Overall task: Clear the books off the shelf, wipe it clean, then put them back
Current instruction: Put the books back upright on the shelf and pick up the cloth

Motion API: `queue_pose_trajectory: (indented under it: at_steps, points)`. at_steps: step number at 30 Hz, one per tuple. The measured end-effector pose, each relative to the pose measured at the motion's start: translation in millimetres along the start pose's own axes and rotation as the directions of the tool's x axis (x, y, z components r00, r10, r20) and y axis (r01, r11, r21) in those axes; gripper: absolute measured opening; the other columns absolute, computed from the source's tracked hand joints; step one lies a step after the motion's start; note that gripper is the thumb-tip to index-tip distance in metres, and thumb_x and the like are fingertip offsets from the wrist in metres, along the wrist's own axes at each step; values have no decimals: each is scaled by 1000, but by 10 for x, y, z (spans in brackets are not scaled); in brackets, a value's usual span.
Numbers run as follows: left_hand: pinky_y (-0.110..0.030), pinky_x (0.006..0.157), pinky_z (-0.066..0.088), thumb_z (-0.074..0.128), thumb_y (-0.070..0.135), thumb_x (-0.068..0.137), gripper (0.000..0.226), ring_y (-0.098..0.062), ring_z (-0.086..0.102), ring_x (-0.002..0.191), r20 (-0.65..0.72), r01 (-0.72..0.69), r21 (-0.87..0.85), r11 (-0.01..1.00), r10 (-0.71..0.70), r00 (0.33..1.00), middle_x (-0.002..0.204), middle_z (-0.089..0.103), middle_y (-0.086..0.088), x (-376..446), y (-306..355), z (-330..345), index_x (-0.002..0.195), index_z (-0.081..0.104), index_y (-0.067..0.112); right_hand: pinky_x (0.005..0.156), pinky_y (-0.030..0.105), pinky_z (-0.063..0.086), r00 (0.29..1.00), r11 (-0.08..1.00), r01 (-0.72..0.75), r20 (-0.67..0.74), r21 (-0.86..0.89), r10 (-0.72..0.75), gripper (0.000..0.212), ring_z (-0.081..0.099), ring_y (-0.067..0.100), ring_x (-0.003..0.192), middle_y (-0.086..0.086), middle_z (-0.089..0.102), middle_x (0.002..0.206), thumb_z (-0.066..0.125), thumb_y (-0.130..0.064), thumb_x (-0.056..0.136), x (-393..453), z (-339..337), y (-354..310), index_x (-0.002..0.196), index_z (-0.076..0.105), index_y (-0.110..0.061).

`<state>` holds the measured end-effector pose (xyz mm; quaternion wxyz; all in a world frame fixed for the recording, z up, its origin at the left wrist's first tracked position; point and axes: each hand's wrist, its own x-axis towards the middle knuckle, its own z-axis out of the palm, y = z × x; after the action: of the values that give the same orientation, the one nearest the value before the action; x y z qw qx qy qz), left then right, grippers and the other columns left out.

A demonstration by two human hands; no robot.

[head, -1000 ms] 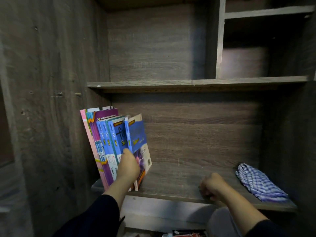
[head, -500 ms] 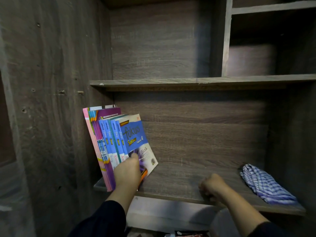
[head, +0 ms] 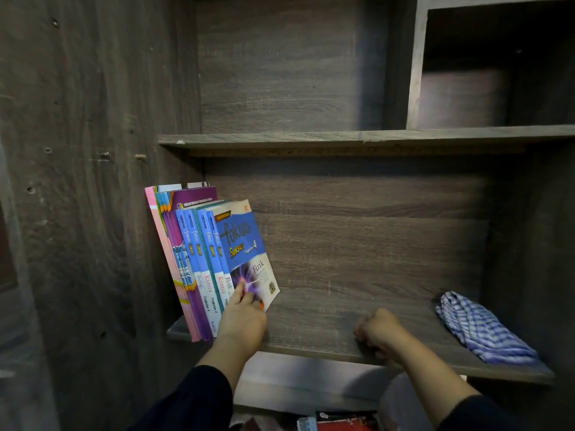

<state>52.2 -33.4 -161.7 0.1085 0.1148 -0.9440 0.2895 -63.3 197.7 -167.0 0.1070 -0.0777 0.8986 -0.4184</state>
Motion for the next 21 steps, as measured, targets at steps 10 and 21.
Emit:
queue_pose_trajectory:
  at_steps: [10, 21]
  points:
    - [-41, 103, 33, 43, 16, 89, 32, -31, 47, 119, 9, -122, -43, 992, 123, 992, 116, 64, -10, -244, 225, -143, 110, 67, 13, 41, 15, 40, 934, 998, 68, 351, 16, -69, 27, 57, 5, 42, 2, 63, 65, 43, -4, 93, -453, -171, 45, 77, 62, -14]
    - [-37, 79, 47, 40, 30, 93, 31, -32, 60, 102, 31, -376, -237, 896, 394, 918, 115, 63, -11, -568, 1011, -194, 107, 62, 12, 54, 21, 43, 895, 866, 103, 425, -488, 133, 10, 54, 16, 66, 6, 58, 80, 55, -7, 89, -622, 324, 888, 81, 58, -12]
